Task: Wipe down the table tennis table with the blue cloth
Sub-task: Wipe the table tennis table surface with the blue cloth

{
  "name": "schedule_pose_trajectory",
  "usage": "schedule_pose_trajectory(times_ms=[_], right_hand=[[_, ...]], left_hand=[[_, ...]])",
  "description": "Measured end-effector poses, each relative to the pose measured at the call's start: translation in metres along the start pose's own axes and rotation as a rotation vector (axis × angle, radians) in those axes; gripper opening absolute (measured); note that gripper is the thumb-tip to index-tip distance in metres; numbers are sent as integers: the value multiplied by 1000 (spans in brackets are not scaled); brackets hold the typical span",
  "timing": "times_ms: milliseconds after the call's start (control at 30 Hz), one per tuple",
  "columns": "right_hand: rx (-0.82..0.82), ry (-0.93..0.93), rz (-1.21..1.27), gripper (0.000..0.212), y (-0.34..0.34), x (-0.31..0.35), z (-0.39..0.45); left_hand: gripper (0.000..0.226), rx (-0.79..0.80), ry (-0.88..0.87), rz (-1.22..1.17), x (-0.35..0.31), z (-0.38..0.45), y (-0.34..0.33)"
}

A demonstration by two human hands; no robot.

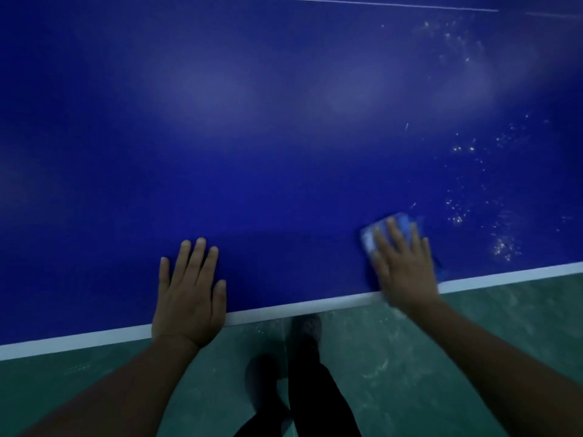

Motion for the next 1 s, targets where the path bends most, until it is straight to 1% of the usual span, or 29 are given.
schedule_pose_trajectory(times_ms=[33,100,133,167,200,233,267,300,333,367,433,467,500,533,567,600,633,667,700,733,767,800,833,867,933,967,1000], right_hand=[[13,-173,60,59,4,-10,6],[-10,-482,183,58,15,1,17],[2,-556,201,57,19,22,22],[-5,-549,201,57,22,51,25],[-38,-447,191,56,26,85,24],[-61,-262,155,56,26,121,17],[-49,-32,116,55,22,150,3],[-27,140,82,54,18,161,-11],[20,200,68,53,11,148,-17],[59,163,55,55,3,119,-15],[99,-55,-28,64,-10,38,-9],[108,-214,-28,68,-11,-4,-7],[105,-389,28,66,-8,-39,-6],[82,-535,100,61,-2,-60,-5],[64,-648,165,59,5,-66,-3],[42,-713,183,58,10,-59,-1],[29,-707,184,57,14,-39,3],[3,-617,167,57,14,-13,8],[-14,-457,152,57,16,20,11],[-13,-248,129,58,15,52,11],[15,-42,94,60,11,73,4],[25,82,68,60,8,76,0],[27,91,67,61,8,58,0],[23,-4,62,62,5,28,3],[32,-326,70,61,1,-38,0],[44,-439,104,59,0,-59,-3],[44,-487,132,58,-1,-66,-4]], left_hand=[[64,7,-2,3,0,0,0],[64,14,3,3,0,0,0],[65,17,6,0,0,0,0],[65,23,9,-6,0,-1,0],[65,29,11,-9,1,-1,0],[65,31,13,-8,1,-1,0],[66,32,14,-6,2,-1,0],[66,34,12,-6,2,-1,-1],[66,36,11,-7,2,-1,-1],[67,36,12,-11,1,-1,-1],[67,29,9,-19,1,0,-2],[67,26,5,-17,1,0,-2],[67,23,3,-11,1,0,-2],[67,23,3,-2,1,0,-2],[68,27,3,5,1,0,-2],[68,31,2,12,1,0,-3],[68,30,4,19,0,0,-2],[69,27,6,27,-1,-1,-2],[70,18,7,36,-1,-1,-2],[71,6,12,46,-2,-1,-1],[73,-9,19,56,-3,-2,2],[74,-23,23,56,-7,-2,4],[74,-37,20,44,-15,-1,6],[74,-47,5,24,-27,0,6],[71,-36,-65,-31,-68,6,-3],[69,-20,-103,-56,-93,10,-12],[68,1,-134,-70,-118,16,-22]])
Point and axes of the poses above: each hand's wrist, its own z-axis towards the middle knuckle, its own y-axis out of the back of the hand, x = y × z, the point moved 5 cm from there along z, towards the middle knuckle, and after that the axes turned 6 degrees about -z, right-handed, at the moved point
